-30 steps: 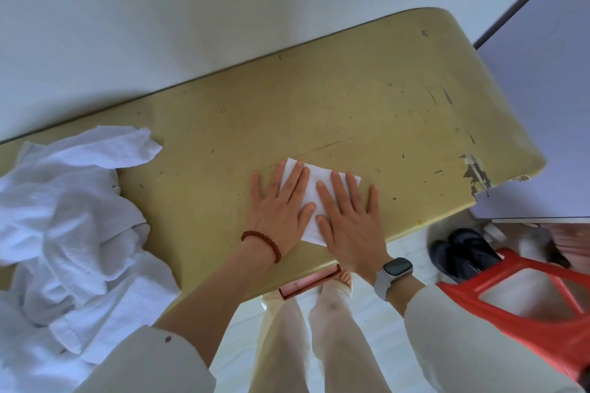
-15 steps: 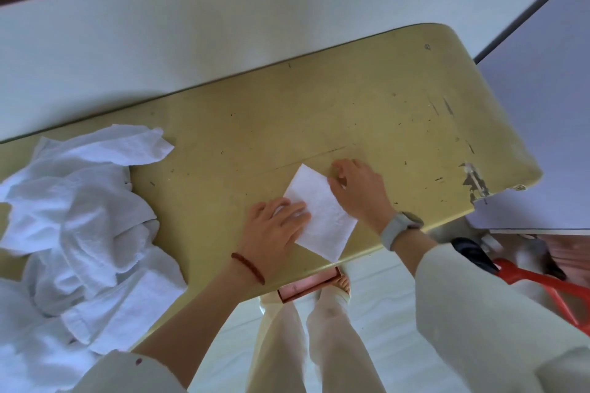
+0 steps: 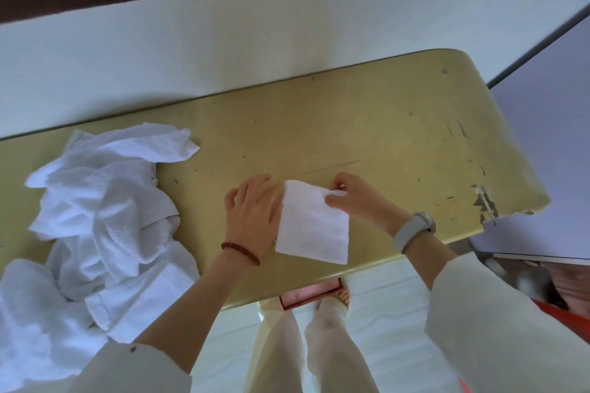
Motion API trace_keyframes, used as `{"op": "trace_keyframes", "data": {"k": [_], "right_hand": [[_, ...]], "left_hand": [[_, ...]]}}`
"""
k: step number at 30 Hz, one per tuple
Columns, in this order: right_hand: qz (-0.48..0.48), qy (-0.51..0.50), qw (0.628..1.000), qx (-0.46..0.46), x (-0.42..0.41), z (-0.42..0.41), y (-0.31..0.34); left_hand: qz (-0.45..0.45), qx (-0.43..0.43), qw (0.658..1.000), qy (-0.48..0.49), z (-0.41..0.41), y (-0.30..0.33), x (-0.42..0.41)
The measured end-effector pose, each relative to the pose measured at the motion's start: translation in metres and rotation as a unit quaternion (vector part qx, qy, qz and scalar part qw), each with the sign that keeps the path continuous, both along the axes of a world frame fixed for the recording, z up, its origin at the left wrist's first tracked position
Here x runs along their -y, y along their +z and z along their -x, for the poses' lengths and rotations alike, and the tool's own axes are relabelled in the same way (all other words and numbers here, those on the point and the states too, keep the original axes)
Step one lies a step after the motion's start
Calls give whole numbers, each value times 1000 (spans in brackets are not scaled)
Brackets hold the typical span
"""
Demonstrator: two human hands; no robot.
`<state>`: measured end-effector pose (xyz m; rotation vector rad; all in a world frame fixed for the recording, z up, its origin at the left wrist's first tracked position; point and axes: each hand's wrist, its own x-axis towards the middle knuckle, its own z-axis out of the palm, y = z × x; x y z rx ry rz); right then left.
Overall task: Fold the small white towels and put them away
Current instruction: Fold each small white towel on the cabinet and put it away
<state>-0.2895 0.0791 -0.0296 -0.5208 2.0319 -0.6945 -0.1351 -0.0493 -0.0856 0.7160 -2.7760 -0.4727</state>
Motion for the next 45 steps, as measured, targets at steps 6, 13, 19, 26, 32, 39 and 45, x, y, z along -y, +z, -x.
{"op": "trace_keyframes", "data": {"k": [6,13,19,26,32,39,45], "right_hand": [[143,-90,986,-6,10,-6,46],[280,-188,938,79,20,-20,82],[265,-169,939,140,-1,-23,85],[217,34,971,89,22,-68,97],[325,260,905,-90,34,-196,114],[427,449,773,-134,20,-420,158],[460,570,678,-57,-40,-647,169]], "left_hand": [[-611,-93,733,286,13,44,-3],[-851,-134,468,199,25,81,11],[-663,-177,699,203,3,121,8],[-266,-171,909,270,-86,165,-24],[-112,-177,843,496,-223,188,-83],[-17,-191,668,719,-424,218,-176],[18,-243,547,801,-620,221,-283]]}}
